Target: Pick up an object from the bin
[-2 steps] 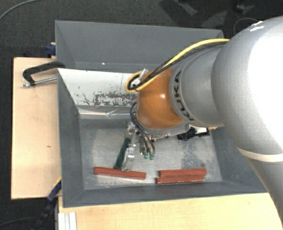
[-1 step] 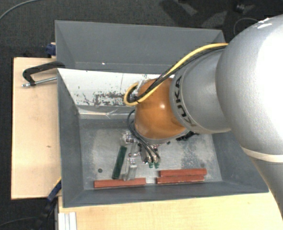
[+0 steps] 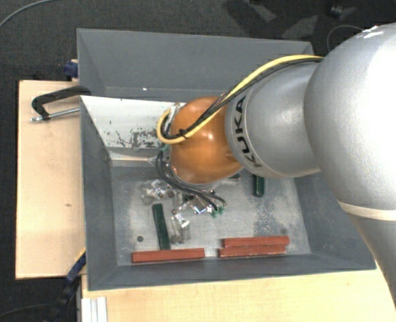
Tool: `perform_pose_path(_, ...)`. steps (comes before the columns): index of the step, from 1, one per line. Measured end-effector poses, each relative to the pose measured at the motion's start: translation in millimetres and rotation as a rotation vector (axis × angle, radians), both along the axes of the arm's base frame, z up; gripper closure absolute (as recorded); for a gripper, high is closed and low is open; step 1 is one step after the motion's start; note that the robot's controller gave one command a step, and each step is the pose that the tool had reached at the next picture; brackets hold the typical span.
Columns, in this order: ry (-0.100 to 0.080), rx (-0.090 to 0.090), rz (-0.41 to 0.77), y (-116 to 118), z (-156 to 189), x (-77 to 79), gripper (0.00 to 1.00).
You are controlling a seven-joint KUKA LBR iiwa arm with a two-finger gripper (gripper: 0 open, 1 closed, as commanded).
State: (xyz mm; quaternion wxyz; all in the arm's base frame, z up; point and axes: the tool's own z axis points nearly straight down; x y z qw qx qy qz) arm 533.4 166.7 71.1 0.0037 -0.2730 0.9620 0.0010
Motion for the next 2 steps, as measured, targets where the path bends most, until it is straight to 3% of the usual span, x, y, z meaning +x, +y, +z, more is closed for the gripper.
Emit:
perform_pose_path(1, 0.002, 0.000, -0.003, -0.7, -0.1, -0.3, 1.00)
perform_pose_path(2, -0.006, 0.000, -0.012, -14.3, 148.1, -20.5, 1.00)
